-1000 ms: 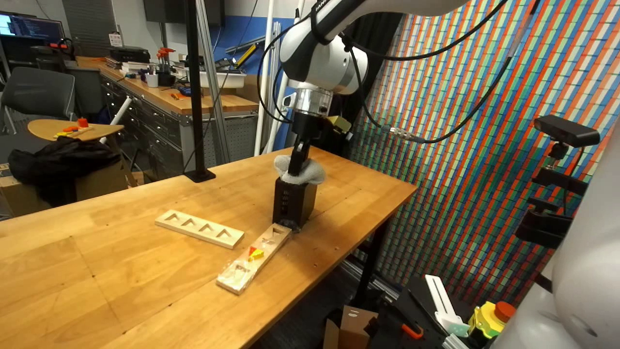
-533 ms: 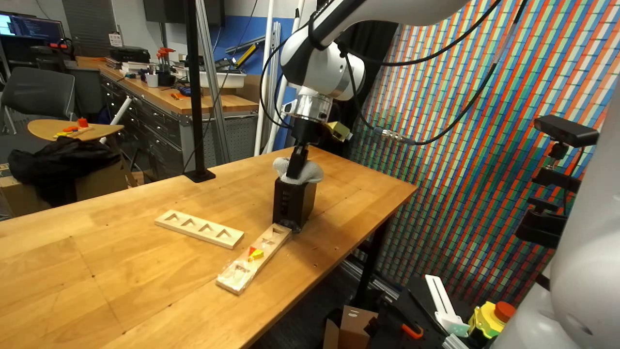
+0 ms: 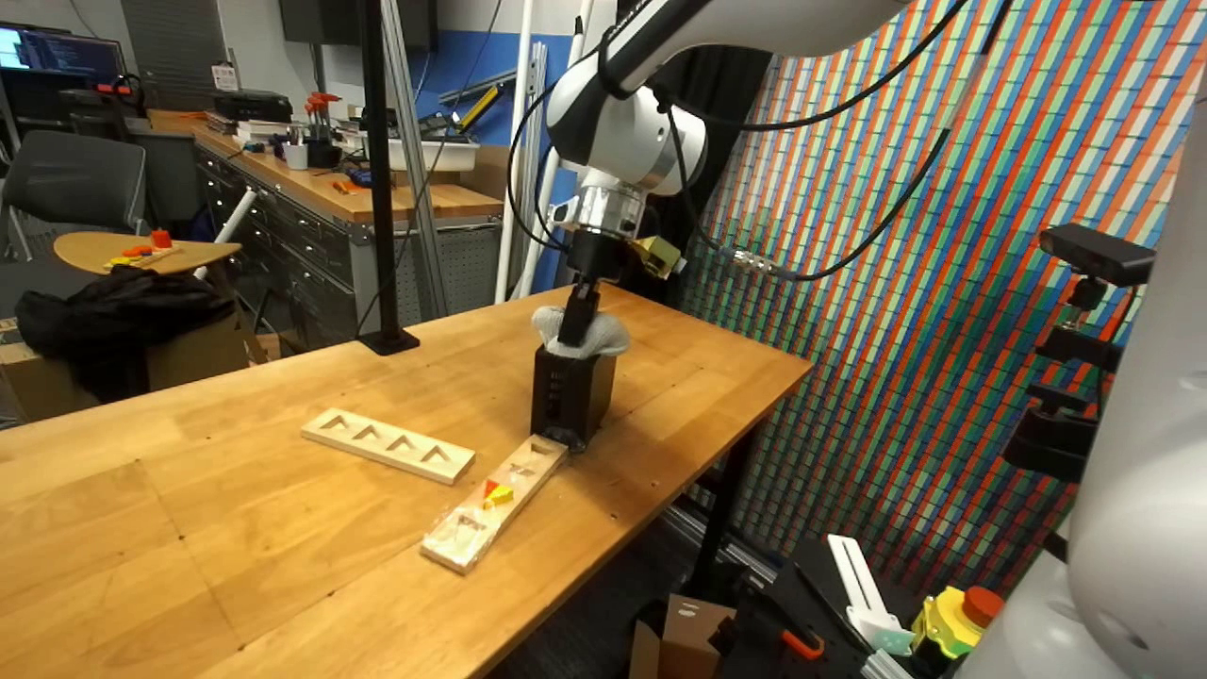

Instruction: Put the white towel inside the black object

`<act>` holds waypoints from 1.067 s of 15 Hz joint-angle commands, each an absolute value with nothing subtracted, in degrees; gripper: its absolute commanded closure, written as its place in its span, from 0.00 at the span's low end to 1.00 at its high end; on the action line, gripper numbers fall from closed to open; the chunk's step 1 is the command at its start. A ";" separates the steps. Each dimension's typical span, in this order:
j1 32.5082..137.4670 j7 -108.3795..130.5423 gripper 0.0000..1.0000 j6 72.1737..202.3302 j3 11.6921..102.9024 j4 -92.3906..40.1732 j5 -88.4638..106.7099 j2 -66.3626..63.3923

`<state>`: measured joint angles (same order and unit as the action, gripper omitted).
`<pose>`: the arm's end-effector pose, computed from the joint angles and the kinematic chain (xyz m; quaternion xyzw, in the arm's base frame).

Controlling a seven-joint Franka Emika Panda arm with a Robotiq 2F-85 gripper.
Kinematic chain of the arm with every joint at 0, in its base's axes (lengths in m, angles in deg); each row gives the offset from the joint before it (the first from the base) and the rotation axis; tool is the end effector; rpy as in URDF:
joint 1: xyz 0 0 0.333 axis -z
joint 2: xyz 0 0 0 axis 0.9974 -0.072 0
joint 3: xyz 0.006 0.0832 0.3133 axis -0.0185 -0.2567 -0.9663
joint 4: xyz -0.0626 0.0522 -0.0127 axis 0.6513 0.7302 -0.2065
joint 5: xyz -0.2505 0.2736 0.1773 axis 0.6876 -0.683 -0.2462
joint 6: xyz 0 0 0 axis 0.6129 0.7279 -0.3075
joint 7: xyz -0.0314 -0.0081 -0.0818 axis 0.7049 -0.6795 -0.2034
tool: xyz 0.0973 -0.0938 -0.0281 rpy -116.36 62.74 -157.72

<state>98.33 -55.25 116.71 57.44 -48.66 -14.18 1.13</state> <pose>0.5614 -0.1337 0.2882 -0.9379 -0.2902 0.0075 0.1898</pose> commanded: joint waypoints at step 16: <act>97.98 -53.79 0.01 117.31 58.29 -46.58 -8.05 4.94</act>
